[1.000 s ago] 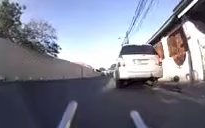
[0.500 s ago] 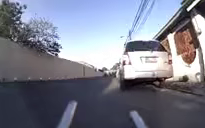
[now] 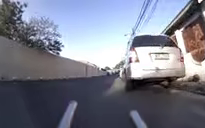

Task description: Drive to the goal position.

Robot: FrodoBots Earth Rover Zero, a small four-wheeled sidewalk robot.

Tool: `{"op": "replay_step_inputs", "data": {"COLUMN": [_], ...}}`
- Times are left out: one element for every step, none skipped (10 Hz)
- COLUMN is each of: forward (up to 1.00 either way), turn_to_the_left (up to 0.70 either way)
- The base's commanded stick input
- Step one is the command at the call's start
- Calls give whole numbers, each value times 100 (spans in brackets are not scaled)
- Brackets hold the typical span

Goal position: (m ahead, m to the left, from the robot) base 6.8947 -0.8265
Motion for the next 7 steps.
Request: {"op": "replay_step_inputs", "data": {"forward": [85, 85, 85, 85, 85, 85, 85], "turn_to_the_left": [0, 0, 0, 0, 0, 0, 0]}}
